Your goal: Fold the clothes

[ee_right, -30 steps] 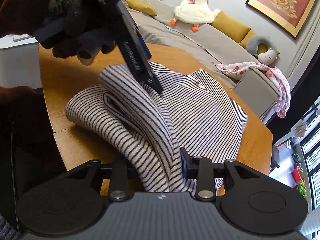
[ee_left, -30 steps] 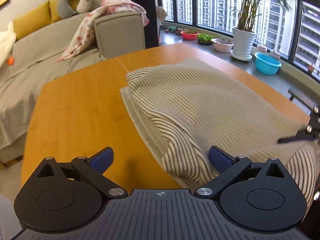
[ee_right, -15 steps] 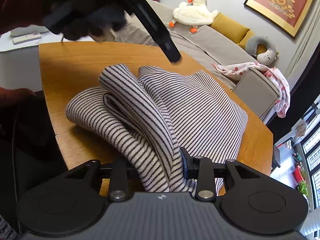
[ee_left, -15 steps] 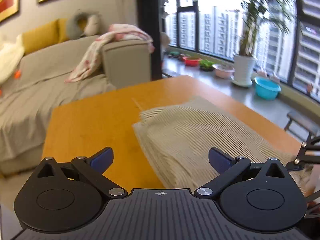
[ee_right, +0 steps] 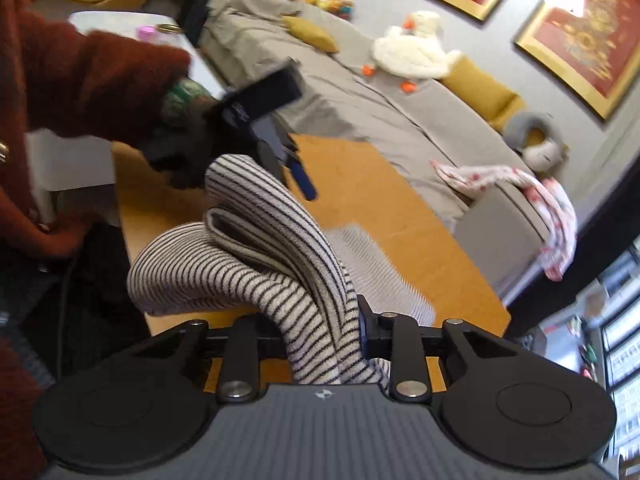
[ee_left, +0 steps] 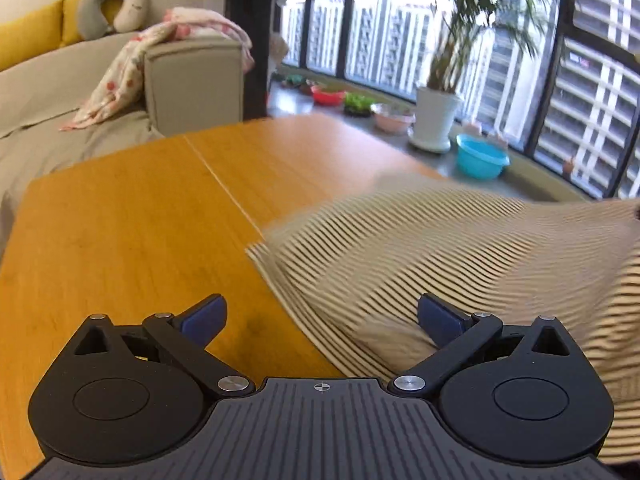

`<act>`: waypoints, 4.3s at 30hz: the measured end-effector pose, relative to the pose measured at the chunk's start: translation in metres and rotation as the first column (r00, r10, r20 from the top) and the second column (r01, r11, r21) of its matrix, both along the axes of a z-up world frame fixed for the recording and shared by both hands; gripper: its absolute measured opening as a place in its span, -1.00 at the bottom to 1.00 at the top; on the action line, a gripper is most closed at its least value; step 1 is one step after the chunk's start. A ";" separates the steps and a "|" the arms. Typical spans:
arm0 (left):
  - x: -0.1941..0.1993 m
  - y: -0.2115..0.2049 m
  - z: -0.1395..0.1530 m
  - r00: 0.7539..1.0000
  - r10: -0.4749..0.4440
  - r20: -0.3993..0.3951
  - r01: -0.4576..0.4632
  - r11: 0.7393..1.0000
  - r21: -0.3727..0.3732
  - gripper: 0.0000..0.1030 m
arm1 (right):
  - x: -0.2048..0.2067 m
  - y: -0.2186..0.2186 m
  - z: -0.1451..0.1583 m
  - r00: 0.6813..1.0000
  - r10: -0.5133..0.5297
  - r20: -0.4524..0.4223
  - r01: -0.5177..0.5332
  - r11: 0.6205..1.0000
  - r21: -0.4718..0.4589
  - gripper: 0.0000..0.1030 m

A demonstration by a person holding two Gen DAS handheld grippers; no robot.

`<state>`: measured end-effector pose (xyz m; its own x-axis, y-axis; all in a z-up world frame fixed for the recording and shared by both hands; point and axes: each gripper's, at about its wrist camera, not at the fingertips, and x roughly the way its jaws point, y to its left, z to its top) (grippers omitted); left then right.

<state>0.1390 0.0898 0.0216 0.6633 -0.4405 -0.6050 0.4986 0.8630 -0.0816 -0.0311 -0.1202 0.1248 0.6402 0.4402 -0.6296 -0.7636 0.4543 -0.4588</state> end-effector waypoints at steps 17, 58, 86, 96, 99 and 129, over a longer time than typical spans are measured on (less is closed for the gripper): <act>0.024 0.034 -0.012 0.974 -0.197 -0.114 0.197 0.980 -0.012 0.86 | 0.210 0.024 -0.062 0.936 0.008 -0.352 0.032 0.994 0.108 0.28; 0.063 0.011 0.018 0.994 0.096 -0.046 -0.101 0.988 -0.119 0.76 | 0.205 -0.074 -0.107 0.754 -0.535 -0.382 0.657 0.582 0.480 0.37; 0.121 -0.018 -0.006 0.987 0.008 -0.161 -0.031 0.990 -0.139 0.85 | 0.223 -0.072 -0.112 0.634 -0.592 -0.498 0.772 0.521 0.364 1.00; 0.109 -0.011 -0.009 0.983 0.046 -0.176 -0.077 0.981 -0.179 0.85 | 0.162 -0.106 -0.111 0.547 -0.296 -0.783 0.811 0.419 0.408 0.90; 0.104 -0.008 -0.009 0.983 0.046 -0.176 -0.080 0.978 -0.193 0.82 | 0.155 -0.103 -0.123 0.487 -0.197 -0.851 0.837 0.385 0.390 0.40; -0.009 0.037 0.025 0.993 0.006 -0.121 -0.053 0.920 -0.388 1.00 | 0.175 -0.061 -0.085 0.735 -0.507 -0.451 0.678 0.571 0.463 0.53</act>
<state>0.1303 0.1268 0.0470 0.6156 -0.6382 -0.4623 0.4402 0.7651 -0.4699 0.1440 -0.1814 0.0397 0.7542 0.3335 -0.5657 -0.2636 0.9427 0.2044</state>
